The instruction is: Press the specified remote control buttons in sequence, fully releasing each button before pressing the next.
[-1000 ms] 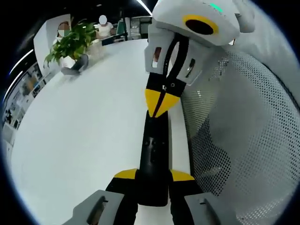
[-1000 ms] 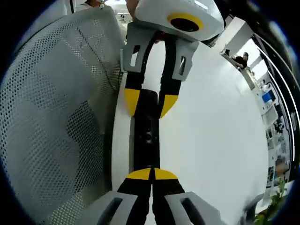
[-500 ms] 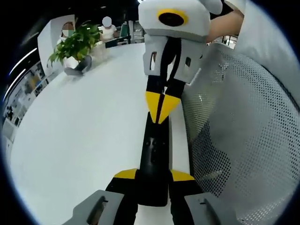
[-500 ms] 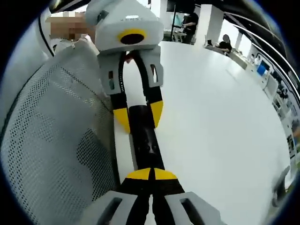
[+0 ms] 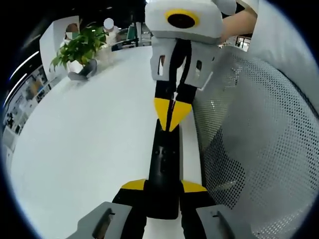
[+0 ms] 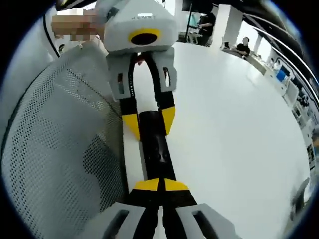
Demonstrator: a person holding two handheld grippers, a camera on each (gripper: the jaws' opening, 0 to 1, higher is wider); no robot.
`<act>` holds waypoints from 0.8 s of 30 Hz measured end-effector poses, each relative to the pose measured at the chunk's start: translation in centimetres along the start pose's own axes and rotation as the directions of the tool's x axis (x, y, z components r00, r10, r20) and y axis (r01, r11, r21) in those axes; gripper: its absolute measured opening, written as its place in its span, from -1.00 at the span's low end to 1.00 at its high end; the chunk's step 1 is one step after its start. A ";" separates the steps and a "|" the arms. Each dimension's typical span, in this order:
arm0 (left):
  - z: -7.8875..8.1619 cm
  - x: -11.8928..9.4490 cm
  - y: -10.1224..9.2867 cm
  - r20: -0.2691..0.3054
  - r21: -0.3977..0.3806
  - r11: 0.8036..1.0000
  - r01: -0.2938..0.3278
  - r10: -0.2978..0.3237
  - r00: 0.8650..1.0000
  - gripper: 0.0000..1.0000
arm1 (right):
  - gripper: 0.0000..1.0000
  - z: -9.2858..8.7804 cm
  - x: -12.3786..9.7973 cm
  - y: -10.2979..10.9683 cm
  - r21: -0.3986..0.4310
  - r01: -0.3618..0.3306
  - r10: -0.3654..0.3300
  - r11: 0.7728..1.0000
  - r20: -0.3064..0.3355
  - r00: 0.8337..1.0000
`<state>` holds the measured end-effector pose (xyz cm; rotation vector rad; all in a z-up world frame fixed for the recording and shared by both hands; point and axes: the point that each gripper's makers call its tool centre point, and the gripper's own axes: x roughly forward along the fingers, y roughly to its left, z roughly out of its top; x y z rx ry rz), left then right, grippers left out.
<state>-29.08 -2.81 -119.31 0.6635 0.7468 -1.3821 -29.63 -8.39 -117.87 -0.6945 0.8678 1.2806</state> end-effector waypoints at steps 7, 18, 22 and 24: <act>0.0 0.0 0.0 0.012 0.001 1.000 0.004 -0.004 1.000 -0.53 | -0.84 0.8 0.6 -0.3 -0.020 -0.016 0.016 1.000 0.022 1.000; 0.0 0.0 0.0 0.015 0.006 1.000 0.006 -0.006 1.000 -0.53 | -0.85 0.6 0.9 0.1 -0.229 -0.052 0.033 0.972 -0.083 0.996; 0.0 0.0 -0.1 0.019 0.009 1.000 0.008 -0.008 1.000 -0.52 | -0.88 0.5 1.0 0.2 -0.223 -0.052 0.035 0.973 -0.080 0.996; 0.0 0.0 -0.1 0.020 0.011 1.000 0.009 -0.009 1.000 -0.53 | -0.87 0.5 0.9 0.1 -0.191 -0.040 0.034 0.981 -0.035 0.999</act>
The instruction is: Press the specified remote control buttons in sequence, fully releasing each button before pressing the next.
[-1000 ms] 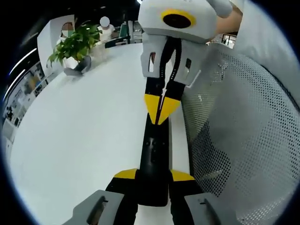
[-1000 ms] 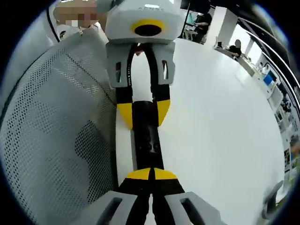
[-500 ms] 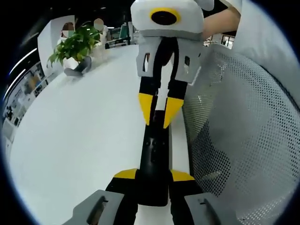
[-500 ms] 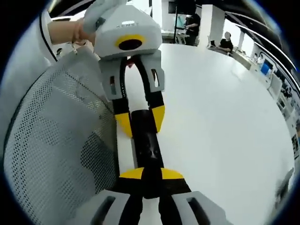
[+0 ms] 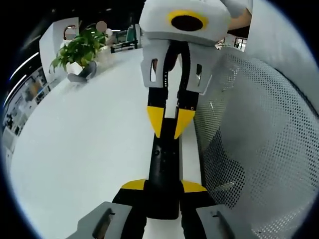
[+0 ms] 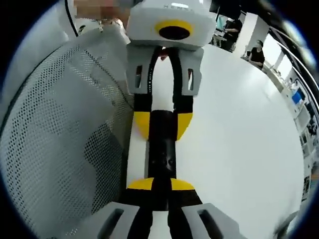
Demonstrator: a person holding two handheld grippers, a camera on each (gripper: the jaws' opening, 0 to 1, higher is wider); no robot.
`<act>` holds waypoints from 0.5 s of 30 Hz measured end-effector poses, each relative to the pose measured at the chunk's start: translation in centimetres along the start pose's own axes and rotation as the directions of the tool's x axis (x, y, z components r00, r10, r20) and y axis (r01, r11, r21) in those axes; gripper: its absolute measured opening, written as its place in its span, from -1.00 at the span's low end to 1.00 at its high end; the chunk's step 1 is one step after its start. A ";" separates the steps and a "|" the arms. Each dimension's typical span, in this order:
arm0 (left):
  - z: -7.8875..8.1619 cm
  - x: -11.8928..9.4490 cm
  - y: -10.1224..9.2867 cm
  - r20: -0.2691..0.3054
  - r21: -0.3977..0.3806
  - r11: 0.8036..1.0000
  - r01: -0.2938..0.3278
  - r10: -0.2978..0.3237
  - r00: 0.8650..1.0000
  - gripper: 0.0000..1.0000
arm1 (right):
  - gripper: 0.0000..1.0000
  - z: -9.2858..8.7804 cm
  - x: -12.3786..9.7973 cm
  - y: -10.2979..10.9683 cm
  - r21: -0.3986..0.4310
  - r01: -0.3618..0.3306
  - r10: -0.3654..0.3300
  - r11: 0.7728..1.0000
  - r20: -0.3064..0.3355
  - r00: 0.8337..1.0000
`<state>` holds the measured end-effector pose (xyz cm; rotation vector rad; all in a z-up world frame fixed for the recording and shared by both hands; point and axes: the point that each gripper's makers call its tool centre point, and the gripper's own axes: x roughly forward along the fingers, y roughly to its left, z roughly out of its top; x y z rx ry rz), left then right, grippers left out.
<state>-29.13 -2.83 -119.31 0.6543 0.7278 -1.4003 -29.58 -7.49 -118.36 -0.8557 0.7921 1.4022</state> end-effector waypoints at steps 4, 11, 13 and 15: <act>0.0 0.0 0.0 0.004 -0.001 1.000 0.001 -0.001 1.000 -0.53 | -0.85 0.2 -0.2 0.1 0.016 -0.008 0.007 1.000 0.090 0.996; 0.0 0.0 0.0 0.017 -0.010 1.000 -0.005 0.006 1.000 -0.53 | -0.88 0.6 0.1 -0.1 -0.010 -0.012 0.012 1.000 0.104 0.994; 0.0 0.0 0.0 0.017 -0.010 1.000 -0.005 0.005 1.000 -0.53 | -0.89 0.7 0.2 0.0 -0.022 -0.010 0.012 1.000 0.083 0.996; 0.0 0.0 0.0 0.014 -0.007 1.000 -0.004 0.004 1.000 -0.53 | -0.89 0.7 0.2 0.1 -0.037 -0.011 0.013 0.999 0.063 0.998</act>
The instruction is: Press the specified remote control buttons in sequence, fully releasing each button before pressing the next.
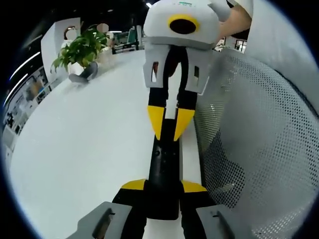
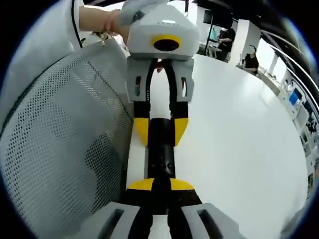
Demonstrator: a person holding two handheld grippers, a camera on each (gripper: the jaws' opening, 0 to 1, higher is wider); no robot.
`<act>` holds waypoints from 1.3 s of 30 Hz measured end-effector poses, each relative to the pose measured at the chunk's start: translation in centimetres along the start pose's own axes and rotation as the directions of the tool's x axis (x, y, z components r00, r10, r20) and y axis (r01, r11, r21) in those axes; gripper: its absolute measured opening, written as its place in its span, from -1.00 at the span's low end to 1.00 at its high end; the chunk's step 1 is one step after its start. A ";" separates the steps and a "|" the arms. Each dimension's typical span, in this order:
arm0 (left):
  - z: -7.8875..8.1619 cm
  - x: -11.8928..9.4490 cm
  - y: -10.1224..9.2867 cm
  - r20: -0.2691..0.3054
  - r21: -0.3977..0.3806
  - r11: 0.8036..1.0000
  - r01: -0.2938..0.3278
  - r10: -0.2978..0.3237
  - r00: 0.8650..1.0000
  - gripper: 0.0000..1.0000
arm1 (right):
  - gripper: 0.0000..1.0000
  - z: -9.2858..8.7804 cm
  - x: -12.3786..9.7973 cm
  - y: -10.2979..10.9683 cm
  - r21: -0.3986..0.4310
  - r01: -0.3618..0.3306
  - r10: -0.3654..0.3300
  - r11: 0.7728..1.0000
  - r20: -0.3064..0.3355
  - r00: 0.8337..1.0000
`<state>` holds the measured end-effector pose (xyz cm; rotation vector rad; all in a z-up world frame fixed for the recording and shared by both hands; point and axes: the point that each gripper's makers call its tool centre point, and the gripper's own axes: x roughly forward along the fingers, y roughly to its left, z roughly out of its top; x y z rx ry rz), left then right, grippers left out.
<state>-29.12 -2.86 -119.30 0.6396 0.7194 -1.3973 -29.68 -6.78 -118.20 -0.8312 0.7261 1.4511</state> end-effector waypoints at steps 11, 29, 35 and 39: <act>0.0 0.1 0.0 0.008 -0.002 1.000 -0.001 0.001 1.000 -0.53 | -0.91 0.0 0.1 -0.3 0.056 0.031 -0.030 0.998 -0.025 0.999; 0.0 0.1 0.0 0.017 -0.008 1.000 -0.008 0.008 1.000 -0.53 | -0.97 0.4 0.4 -0.4 0.099 0.017 -0.007 0.995 -0.096 0.995; 0.0 0.1 0.0 0.020 -0.012 1.000 -0.010 0.010 1.000 -0.52 | -0.98 0.3 0.4 -0.3 0.162 0.105 -0.090 0.981 -0.096 0.991; 0.0 0.1 0.0 0.021 -0.011 1.000 -0.010 0.010 1.000 -0.52 | -0.98 0.4 0.3 -0.3 0.069 0.149 -0.148 0.987 -0.013 0.989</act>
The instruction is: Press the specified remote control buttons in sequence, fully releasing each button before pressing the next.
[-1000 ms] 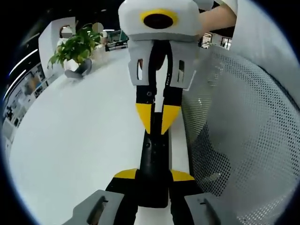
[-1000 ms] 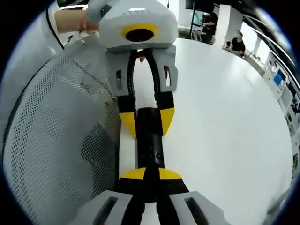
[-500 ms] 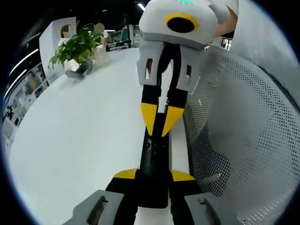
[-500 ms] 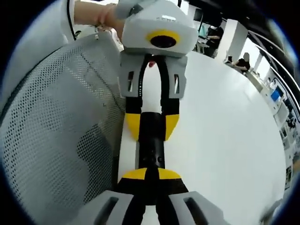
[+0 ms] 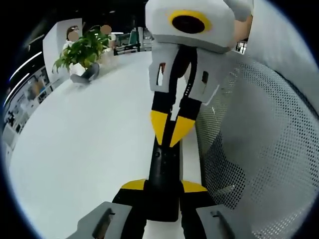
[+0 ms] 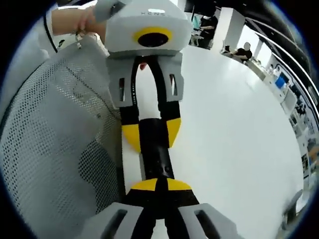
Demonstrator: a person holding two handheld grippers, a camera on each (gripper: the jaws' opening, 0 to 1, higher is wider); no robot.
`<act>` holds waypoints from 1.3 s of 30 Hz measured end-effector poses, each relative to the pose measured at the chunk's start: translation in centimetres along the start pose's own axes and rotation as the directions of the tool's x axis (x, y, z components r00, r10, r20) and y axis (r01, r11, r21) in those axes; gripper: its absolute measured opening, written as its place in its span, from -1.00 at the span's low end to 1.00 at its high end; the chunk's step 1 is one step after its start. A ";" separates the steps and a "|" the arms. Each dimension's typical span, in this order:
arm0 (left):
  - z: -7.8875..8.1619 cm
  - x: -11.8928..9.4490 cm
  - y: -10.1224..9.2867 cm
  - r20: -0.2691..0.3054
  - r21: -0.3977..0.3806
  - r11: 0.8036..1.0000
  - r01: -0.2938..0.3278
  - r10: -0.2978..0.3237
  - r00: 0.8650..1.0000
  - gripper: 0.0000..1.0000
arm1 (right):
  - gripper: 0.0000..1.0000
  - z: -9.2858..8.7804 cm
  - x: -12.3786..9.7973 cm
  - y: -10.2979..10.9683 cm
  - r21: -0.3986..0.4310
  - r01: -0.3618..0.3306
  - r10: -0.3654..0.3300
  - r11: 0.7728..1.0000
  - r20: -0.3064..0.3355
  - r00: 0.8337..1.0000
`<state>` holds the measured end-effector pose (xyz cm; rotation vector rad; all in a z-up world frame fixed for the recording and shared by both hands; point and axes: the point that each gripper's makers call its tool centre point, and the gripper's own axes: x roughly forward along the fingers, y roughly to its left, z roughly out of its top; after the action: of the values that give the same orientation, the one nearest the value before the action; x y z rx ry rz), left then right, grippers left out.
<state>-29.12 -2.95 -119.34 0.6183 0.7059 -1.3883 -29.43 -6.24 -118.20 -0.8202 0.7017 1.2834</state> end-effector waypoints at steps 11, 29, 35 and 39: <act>0.0 -0.1 0.0 0.034 -0.029 0.999 -0.020 0.021 0.999 -0.52 | -1.00 0.4 0.0 0.3 -0.159 0.003 0.003 0.987 0.038 0.999; -0.1 -0.1 0.0 0.185 -0.054 0.998 -0.032 0.041 0.982 -0.51 | -1.00 -0.9 -0.6 -0.2 0.061 -0.160 0.162 0.985 -0.034 0.986; 0.0 -0.1 0.0 0.203 -0.055 0.998 -0.036 0.046 0.978 -0.51 | -1.00 -0.8 -0.3 0.0 0.045 -0.152 0.155 0.987 -0.081 0.985; 0.0 -0.1 0.0 0.210 -0.055 0.998 -0.037 0.047 0.977 -0.50 | -1.00 -0.9 -0.4 0.0 0.028 -0.131 0.133 0.991 -0.092 0.987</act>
<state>-29.14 -2.93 -119.24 0.4355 0.5531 -1.3692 -29.51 -7.22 -118.41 -0.8314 0.8553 1.3606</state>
